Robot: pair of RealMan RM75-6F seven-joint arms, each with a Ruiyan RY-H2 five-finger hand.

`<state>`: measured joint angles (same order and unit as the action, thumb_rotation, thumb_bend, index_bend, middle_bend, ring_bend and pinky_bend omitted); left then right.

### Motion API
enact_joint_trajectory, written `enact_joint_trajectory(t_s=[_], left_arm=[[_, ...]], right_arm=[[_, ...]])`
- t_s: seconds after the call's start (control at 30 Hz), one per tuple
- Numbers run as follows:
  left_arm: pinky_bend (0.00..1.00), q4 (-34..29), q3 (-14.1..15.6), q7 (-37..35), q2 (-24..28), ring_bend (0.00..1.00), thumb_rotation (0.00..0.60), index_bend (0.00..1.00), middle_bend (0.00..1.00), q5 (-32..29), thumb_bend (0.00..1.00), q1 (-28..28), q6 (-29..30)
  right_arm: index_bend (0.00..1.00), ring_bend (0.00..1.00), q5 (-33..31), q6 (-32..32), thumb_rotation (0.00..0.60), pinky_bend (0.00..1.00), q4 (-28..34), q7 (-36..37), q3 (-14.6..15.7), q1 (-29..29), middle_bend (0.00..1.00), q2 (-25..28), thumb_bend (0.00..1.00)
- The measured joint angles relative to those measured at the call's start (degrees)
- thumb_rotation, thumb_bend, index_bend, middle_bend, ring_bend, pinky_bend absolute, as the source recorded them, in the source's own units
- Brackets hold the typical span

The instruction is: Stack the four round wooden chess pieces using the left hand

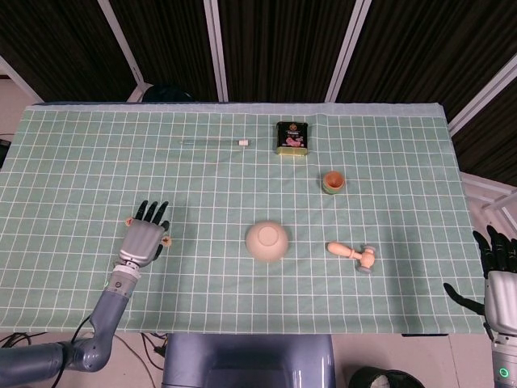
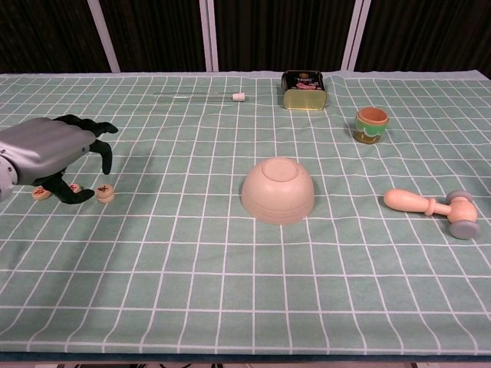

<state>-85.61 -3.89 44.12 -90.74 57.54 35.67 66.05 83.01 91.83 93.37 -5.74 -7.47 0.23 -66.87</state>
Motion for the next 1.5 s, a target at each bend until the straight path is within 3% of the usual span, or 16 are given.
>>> enact_joint_trajectory(t_s=[0.2, 0.43, 0.9, 1.5], left_arm=[[0.0, -0.4, -0.2, 0.0, 1.4, 0.0, 0.6, 0.34, 0.0, -1.2, 0.31, -0.6, 0.0], [0.0, 1.8, -0.3, -2.9, 1.7, 0.0, 0.6, 0.4, 0.0, -0.9, 0.31, -0.7, -1.6], [0.0, 7.3, -0.3, -4.7, -0.3, 0.0, 0.6, 0.44, 0.0, -1.1, 0.31, -0.8, -3.8], [0.0, 9.4, -0.4, -3.5, -1.7, 0.0, 0.6, 0.48, 0.0, -1.2, 0.32, -1.0, -4.0]], right_arm=[[0.12, 0.0, 0.1, 0.1, 0.6, 0.0, 0.1, -0.2, 0.1, 0.0, 0.01, -0.1, 0.23], [0.12, 0.0, 0.1, 0.1, 0.6, 0.0, 0.2, -0.5, 0.1, 0.0, 0.01, -0.2, 0.23], [0.12, 0.0, -0.2, -0.1, 0.6, 0.0, 0.1, -0.4, 0.0, 0.0, 0.01, -0.2, 0.23], [0.12, 0.0, -0.3, -0.1, 0.6, 0.0, 0.2, -0.4, -0.1, 0.0, 0.01, -0.2, 0.23]])
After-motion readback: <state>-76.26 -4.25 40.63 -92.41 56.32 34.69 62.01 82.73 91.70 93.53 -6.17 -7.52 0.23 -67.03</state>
